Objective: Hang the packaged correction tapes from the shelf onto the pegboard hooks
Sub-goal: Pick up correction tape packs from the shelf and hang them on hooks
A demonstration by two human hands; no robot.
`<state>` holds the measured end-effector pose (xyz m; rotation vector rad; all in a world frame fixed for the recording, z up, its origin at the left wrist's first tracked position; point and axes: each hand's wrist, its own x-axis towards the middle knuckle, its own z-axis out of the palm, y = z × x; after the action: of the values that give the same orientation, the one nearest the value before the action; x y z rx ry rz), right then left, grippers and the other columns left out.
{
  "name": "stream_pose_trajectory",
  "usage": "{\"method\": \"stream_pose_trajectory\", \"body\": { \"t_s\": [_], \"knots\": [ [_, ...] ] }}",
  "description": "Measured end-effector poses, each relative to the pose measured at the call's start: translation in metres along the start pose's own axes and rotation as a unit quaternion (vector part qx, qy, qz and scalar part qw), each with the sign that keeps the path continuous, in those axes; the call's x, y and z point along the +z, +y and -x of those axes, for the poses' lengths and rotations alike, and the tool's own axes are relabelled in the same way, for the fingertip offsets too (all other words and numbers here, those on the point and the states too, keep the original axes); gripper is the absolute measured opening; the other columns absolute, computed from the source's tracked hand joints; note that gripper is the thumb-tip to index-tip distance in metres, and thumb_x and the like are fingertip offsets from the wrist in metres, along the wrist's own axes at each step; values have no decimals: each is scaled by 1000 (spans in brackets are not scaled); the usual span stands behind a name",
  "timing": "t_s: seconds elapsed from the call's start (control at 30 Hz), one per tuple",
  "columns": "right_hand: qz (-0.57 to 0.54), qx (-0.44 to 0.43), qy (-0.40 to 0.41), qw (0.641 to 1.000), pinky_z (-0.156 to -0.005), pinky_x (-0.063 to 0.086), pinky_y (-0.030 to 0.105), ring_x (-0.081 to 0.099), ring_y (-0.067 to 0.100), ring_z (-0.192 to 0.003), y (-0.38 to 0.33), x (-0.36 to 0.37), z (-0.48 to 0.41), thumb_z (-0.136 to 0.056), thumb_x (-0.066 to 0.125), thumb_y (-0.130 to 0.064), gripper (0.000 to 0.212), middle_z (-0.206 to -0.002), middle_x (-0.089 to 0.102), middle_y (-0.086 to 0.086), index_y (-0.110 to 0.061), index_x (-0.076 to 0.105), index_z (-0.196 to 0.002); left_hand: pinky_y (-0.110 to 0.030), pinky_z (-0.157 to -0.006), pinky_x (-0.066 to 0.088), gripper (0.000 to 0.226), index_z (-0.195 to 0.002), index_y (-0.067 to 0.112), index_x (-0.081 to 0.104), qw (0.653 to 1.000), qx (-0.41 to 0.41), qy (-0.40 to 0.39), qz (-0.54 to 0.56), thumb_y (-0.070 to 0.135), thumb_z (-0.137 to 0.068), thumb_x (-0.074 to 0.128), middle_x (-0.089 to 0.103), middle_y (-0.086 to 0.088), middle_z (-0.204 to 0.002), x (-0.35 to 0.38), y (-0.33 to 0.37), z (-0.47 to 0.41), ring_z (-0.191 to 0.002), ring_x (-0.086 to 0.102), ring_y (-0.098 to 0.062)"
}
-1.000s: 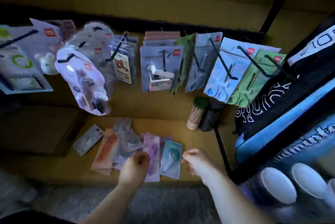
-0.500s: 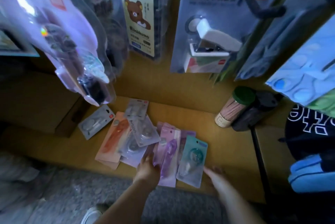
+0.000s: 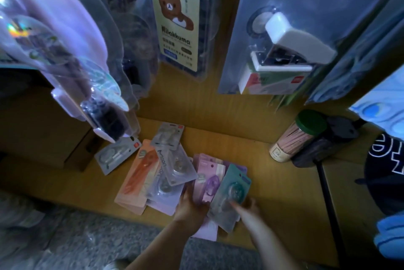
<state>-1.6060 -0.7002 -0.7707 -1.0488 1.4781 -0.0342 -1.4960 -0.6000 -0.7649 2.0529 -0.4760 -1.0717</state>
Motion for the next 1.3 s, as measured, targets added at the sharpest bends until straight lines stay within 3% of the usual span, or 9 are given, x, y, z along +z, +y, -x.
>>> {"method": "stream_pose_trajectory", "body": {
  "t_s": [0.1,0.23,0.33,0.5,0.6,0.73,0.9,1.17,1.3],
  "knots": [
    [-18,-11,9,1000,-104,36,40,38,36,-133,0,3,0,-79,68,-14,80,-147,34,22,1,21,-142,-28,-100,36,87,-143,20,23,1000,-16,11,7,30,-64,59,41,-5,-143,1,1,-2,-127,42,-27],
    [-85,24,-42,995,-63,40,24,50,35,-122,-2,8,3,-85,59,-3,49,-137,47,24,7,42,-130,-25,-100,33,84,-144,14,21,999,-4,28,20,11,-75,69,38,-10,-144,5,-3,-3,-131,37,-26],
    [-133,39,-84,987,-60,39,21,56,27,-88,-1,7,2,-86,58,-4,42,-128,54,17,4,46,-126,-18,-89,33,85,-143,14,23,998,3,32,53,8,-73,71,42,-7,-139,6,-5,-6,-128,41,-24],
    [-149,41,-97,983,-40,46,11,62,16,-52,2,5,5,-87,57,-7,19,-59,67,2,0,61,-104,-24,-87,40,86,-130,14,38,989,-31,32,145,17,-57,83,51,0,-121,9,0,-5,-111,51,-20],
    [-150,56,-95,983,-54,44,17,54,16,-63,3,2,-1,-90,53,-16,13,-67,59,5,-6,62,-91,-42,-91,51,101,-122,7,48,984,-32,26,175,36,-31,82,62,-13,-119,10,-5,-11,-105,61,-26],
    [-195,4,-109,975,-80,45,30,60,23,-81,-5,-14,5,-88,55,-11,17,-89,66,10,-5,61,-102,-33,-85,50,76,-120,14,47,979,-24,21,202,13,-54,85,61,-3,-111,14,7,-4,-98,59,-21],
    [-252,-70,-115,958,-69,54,30,67,22,-73,-15,-39,26,-88,51,-5,19,-81,72,8,-8,61,-104,-11,-56,53,56,-115,1,52,967,10,-19,256,8,-67,78,65,-10,-102,25,26,4,-80,63,-14],
    [-258,-113,-116,952,-91,46,39,62,21,-97,-24,-80,83,-82,58,-17,23,-103,66,5,-17,59,-105,-45,-82,54,48,-117,5,52,956,-1,-20,293,13,-74,73,64,-17,-107,7,52,43,-95,63,-34],
    [-268,-94,-182,942,-81,49,36,63,20,-89,-31,-88,127,-67,66,-18,30,-94,68,6,-17,59,-96,-40,-74,53,41,-117,8,51,955,19,-15,294,12,-80,67,64,-15,-98,-11,61,70,-86,61,-31]
  ]
}}
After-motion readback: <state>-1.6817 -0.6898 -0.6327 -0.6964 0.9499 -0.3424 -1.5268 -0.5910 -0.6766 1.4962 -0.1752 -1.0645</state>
